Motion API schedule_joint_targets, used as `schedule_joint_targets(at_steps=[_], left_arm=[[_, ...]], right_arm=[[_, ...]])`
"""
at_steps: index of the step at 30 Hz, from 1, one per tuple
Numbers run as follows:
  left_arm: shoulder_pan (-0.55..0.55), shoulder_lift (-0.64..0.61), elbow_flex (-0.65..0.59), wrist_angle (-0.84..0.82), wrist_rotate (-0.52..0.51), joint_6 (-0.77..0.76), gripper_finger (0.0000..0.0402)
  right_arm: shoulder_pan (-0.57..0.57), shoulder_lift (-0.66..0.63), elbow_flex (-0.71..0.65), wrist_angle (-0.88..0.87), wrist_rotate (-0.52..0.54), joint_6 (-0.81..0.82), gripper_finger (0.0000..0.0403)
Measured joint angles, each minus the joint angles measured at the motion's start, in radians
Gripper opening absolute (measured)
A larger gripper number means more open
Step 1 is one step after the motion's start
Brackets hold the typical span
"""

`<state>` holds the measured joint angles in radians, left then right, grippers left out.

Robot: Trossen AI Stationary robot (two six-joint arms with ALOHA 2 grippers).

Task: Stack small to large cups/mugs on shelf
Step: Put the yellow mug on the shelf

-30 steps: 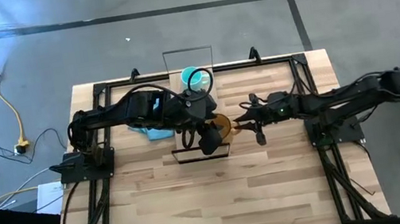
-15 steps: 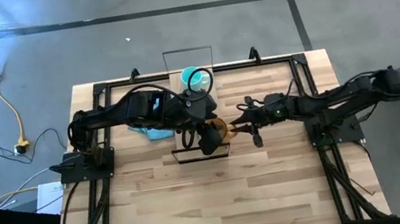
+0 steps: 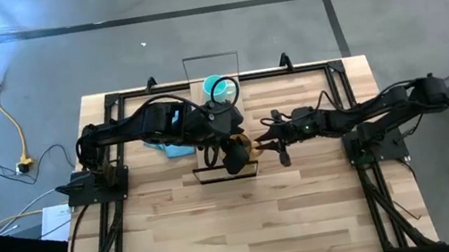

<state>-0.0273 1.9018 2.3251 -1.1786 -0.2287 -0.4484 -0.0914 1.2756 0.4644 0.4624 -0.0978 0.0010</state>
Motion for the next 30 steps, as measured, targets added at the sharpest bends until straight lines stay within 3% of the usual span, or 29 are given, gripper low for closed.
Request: schedule_joint_targets(at_steps=[17, 30], left_arm=[[0.0, 0.0, 0.0, -0.011, 0.001, -0.002, 0.0182], [0.001, 0.0, 0.0, -0.029, 0.008, 0.019, 0.0182]], right_arm=[[-0.009, 0.17, 0.156, -0.031, -0.037, -0.027, 0.0046], [-0.059, 0.183, 0.174, -0.064, -0.083, 0.002, 0.0046]])
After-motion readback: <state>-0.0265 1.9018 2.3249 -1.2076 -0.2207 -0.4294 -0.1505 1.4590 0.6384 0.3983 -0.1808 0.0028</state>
